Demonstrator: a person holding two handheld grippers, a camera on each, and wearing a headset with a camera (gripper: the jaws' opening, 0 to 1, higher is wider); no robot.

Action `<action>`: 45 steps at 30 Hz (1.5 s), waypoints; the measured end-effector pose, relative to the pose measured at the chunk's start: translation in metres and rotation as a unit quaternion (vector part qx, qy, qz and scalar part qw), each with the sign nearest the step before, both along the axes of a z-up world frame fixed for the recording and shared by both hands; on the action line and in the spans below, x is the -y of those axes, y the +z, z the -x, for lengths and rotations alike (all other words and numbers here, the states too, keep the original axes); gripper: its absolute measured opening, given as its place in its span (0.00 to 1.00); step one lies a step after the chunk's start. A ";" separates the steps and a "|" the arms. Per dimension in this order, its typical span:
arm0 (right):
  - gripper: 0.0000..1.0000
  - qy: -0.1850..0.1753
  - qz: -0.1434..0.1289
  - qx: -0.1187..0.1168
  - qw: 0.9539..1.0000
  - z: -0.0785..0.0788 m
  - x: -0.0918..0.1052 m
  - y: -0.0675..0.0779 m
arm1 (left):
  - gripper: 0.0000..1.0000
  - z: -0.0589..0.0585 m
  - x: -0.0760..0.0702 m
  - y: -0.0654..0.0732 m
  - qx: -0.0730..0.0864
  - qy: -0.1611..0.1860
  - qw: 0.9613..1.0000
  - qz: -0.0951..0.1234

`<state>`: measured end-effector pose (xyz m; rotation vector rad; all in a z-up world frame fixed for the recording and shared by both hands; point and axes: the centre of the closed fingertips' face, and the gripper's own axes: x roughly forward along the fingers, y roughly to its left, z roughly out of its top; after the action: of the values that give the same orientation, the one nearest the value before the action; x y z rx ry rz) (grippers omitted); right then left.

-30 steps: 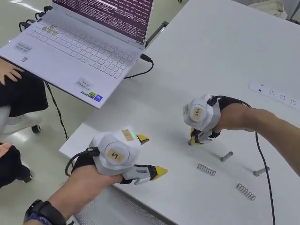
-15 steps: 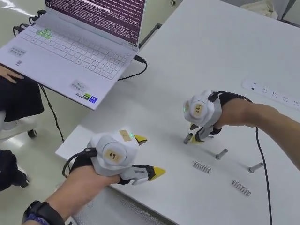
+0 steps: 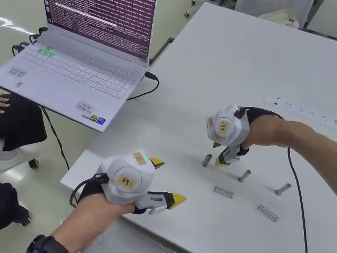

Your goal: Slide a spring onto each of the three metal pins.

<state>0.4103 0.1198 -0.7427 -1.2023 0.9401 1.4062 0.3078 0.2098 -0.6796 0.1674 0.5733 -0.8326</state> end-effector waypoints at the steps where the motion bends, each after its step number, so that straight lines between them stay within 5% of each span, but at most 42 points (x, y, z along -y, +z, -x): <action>1: 0.33 -0.002 -0.001 0.001 1.000 0.000 0.002 0.001 | 0.53 0.000 0.000 0.001 0.001 0.001 1.000 0.000; 12: 0.37 -0.060 -0.036 0.009 0.997 0.002 0.014 0.006 | 0.55 0.002 0.000 0.005 0.003 0.002 1.000 0.000; 17: 0.38 -0.117 -0.085 0.008 0.989 0.006 0.013 0.008 | 0.55 0.001 -0.001 0.007 0.004 0.007 1.000 0.001; 22: 0.39 -0.144 -0.097 0.016 0.985 0.012 0.020 0.007 | 0.55 0.002 -0.003 0.007 0.004 0.010 1.000 0.000; 28: 0.41 -0.230 -0.162 0.011 0.960 0.015 0.017 0.012 | 0.55 0.002 -0.004 0.008 0.004 0.013 1.000 0.000; 30: 0.43 -0.237 -0.171 0.015 0.956 0.017 0.016 0.013 | 0.55 0.002 -0.005 0.008 0.004 0.013 1.000 0.001; 31: 0.44 -0.252 -0.189 0.016 0.949 0.019 0.015 0.015 | 0.55 0.002 -0.005 0.008 0.003 0.014 1.000 0.002; 33: 0.45 -0.268 -0.204 0.015 0.941 0.024 0.015 0.016 | 0.55 0.002 -0.004 0.009 0.003 0.014 1.000 0.001; 45: 0.49 -0.333 -0.251 0.018 0.909 0.047 0.029 0.015 | 0.56 -0.001 -0.002 0.009 0.005 0.008 1.000 -0.001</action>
<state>0.3629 0.0907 -0.7273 -0.4437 0.7871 0.9690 0.3088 0.2122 -0.6705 0.1680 0.5661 -0.8152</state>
